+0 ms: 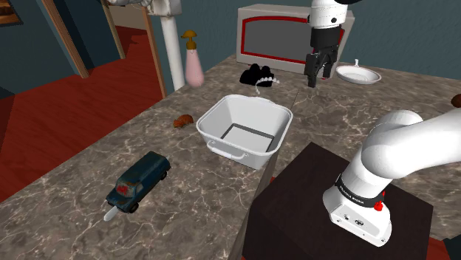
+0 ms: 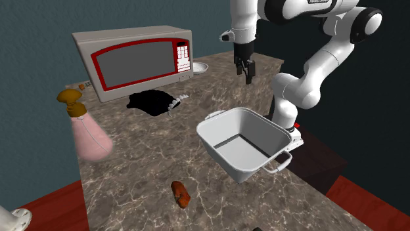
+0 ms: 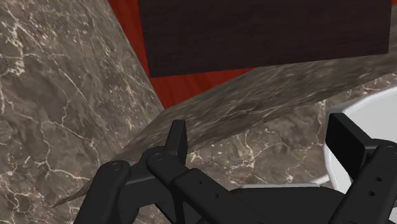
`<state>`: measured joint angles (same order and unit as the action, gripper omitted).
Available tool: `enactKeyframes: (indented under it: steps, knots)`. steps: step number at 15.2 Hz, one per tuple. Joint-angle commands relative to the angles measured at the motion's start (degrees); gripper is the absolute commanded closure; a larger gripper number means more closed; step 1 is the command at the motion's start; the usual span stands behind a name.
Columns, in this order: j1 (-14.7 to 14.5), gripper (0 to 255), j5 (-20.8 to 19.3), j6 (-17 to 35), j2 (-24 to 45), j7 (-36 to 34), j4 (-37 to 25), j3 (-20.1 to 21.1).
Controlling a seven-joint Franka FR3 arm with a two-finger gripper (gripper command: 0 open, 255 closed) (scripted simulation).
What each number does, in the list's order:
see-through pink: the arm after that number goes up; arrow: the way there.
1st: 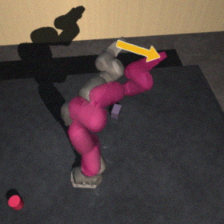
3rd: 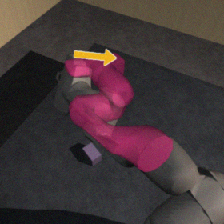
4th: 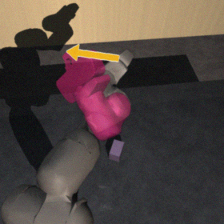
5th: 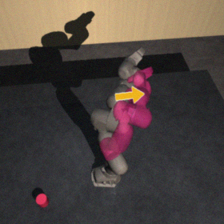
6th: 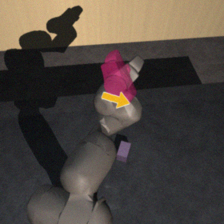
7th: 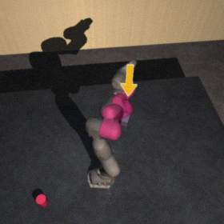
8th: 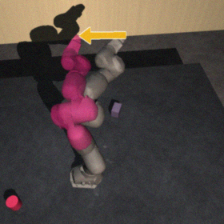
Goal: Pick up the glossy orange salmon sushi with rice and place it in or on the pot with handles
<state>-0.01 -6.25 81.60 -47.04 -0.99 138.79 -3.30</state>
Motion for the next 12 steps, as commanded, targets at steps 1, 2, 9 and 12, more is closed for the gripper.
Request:
enactKeyframes:
  steps: [1, 2, 9, 12]
  knots:
    - [0.0, 0, 0.0, 0.0, 0.0, 0.0, 0.0, 0.0]
    - [-0.03, 0, 1.37, 0.72, 0.46, -2.61, 0.34, 1.39]
    - [-0.02, 0, 9.96, 7.14, 6.78, -20.28, 0.21, 10.94]
    - [0.24, 0, 12.73, 10.36, 10.99, -27.58, -1.22, 14.81]
